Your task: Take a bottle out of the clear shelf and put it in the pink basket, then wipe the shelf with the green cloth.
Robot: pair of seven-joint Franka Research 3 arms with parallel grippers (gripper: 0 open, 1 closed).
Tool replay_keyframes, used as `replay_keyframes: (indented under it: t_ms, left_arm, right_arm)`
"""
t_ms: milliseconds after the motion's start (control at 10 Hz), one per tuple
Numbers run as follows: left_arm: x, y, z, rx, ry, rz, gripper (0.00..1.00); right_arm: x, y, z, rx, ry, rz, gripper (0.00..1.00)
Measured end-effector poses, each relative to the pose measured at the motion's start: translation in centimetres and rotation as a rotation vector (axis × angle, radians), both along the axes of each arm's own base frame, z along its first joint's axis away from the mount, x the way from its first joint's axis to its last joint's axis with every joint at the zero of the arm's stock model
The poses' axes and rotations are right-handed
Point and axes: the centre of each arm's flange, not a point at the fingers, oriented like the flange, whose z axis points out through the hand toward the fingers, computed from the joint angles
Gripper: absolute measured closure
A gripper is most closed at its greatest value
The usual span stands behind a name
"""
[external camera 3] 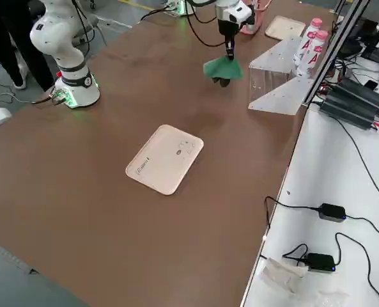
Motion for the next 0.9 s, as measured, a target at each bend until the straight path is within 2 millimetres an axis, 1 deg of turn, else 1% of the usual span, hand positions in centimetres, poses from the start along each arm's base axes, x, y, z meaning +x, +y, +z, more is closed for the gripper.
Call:
replay_keyframes:
  t_ms: [100,200,300,500,600,700,900]
  left_arm:
    - [0.0,0.0,0.0,0.000,0.000,0.000,0.00]
    - [0.0,0.0,0.0,0.000,0.000,0.001,0.00]
    - [0.0,0.1,0.0,0.000,0.000,0.000,0.00]
    - [0.0,0.2,0.0,0.000,0.000,0.002,0.00]
    - [0.0,0.0,0.0,0.000,0.000,-0.001,0.00]
    - [0.0,0.0,0.0,0.000,0.000,-0.001,0.00]
    - [0.0,0.2,0.0,0.000,-0.001,0.002,0.00]
  right_arm:
    - [0.7,-4.9,0.8,-0.018,0.035,0.027,0.98]
    - [1.1,-9.5,1.1,-0.036,0.060,0.062,0.98]
    - [1.4,-13.4,1.0,-0.048,0.072,0.104,0.98]
    - [1.4,-21.4,-0.6,-0.061,0.095,0.171,0.98]
    - [0.8,-24.7,-1.7,-0.034,0.117,0.174,0.98]
    - [0.1,-26.9,-3.1,0.007,0.139,0.162,0.98]
    - [-1.6,-30.4,-6.3,0.084,0.192,0.091,0.98]
